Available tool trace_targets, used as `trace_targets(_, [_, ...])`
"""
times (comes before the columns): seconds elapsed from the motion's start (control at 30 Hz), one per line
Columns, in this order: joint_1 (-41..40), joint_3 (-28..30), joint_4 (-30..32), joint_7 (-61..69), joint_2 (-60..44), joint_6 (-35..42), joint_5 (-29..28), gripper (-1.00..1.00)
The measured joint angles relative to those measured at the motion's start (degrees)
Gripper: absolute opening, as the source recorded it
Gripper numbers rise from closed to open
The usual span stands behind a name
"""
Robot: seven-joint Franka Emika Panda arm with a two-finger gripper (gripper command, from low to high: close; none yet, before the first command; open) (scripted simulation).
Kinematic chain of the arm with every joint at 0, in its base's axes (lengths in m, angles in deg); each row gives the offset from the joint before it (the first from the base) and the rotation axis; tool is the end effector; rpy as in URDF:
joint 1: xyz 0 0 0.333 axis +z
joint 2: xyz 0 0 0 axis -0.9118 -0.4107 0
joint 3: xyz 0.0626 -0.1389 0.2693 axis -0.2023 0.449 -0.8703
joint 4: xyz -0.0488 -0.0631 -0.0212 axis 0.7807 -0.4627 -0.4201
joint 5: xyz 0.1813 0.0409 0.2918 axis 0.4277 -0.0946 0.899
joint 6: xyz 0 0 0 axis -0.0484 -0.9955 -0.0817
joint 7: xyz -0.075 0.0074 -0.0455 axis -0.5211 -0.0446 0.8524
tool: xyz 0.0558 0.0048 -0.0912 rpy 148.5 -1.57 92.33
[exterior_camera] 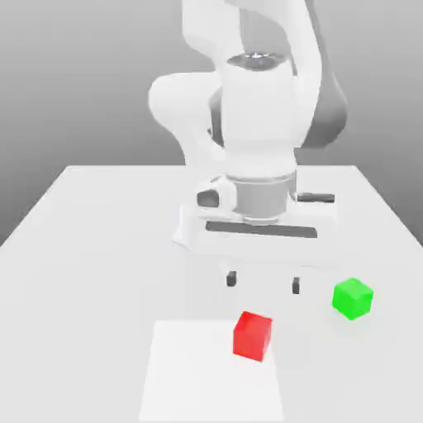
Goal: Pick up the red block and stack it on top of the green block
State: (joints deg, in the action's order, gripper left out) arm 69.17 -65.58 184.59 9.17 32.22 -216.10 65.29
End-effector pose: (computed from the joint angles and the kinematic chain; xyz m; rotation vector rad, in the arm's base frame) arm 0.3577 0.0636 0.2624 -2.6007 1.7122 -0.0235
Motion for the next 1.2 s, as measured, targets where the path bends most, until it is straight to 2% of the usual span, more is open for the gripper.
trace_targets(0.27, [1.8,3.1,-0.6,-6.5,-13.6,-11.3,-7.4,0.0])
trace_targets(0.3, [2.3,3.7,-0.8,-6.9,-15.2,-12.7,-7.8,-1.0])
trace_targets(0.53, [2.2,3.8,-0.9,-7.3,-15.6,-13.1,-8.3,-1.0])
trace_targets(0.83, [1.0,0.8,1.1,-2.2,-2.2,-1.7,-2.2,-1.0])
trace_targets(1.2, [23.6,-11.4,2.1,20.3,6.5,5.8,4.5,-1.0])
